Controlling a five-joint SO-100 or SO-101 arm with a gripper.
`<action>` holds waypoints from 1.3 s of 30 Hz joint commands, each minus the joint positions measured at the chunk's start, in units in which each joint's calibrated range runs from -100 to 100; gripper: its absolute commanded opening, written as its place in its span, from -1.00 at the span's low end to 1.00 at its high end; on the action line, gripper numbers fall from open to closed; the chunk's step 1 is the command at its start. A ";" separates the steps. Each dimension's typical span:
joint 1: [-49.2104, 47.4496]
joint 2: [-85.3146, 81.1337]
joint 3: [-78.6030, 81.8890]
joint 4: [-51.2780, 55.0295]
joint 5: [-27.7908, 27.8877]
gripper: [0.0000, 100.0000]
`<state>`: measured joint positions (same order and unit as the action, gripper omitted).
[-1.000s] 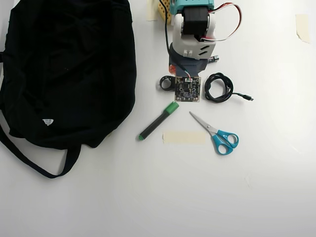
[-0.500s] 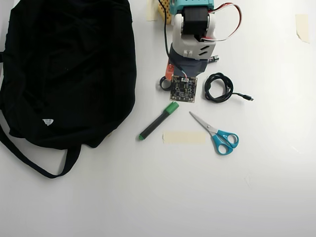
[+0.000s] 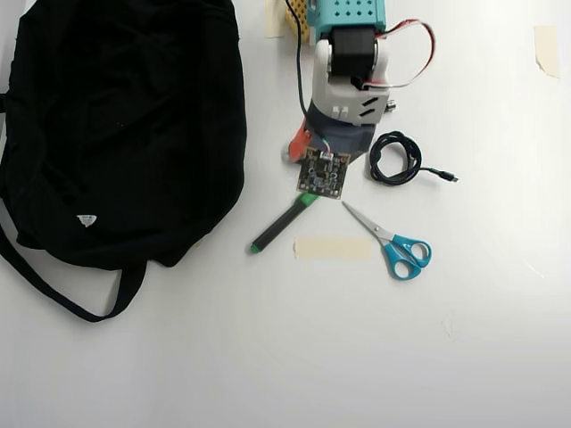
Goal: Put the green marker into the black bag
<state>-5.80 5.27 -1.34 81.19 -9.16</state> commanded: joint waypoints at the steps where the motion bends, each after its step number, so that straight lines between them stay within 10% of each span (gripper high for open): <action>1: 0.05 3.77 -5.04 -0.92 -1.75 -0.45; 39: 4.61 33.48 -31.46 -0.23 -8.99 -0.36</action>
<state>-1.76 38.81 -30.50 81.11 -17.85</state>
